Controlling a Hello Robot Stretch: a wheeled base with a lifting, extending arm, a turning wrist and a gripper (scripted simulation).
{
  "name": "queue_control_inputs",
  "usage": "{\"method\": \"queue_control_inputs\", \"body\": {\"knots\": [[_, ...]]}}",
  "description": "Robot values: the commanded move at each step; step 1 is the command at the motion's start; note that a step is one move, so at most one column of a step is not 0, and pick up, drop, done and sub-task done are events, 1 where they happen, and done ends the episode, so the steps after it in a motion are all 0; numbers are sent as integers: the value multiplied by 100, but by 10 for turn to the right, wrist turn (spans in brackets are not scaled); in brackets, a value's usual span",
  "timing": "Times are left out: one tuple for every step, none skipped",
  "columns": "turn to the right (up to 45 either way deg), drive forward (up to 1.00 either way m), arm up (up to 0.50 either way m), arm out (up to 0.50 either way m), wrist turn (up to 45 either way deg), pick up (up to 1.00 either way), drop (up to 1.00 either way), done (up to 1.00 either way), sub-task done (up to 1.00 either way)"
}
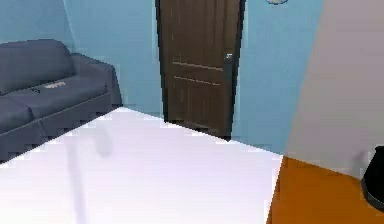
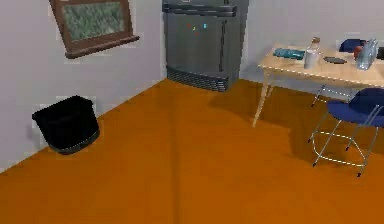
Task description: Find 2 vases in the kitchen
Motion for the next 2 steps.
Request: {"method": "queue_control_inputs", "body": {"knots": [[450,0,0,0,0,0,0,0,0],[450,0,0,0,0,0,0,0,0]]}}
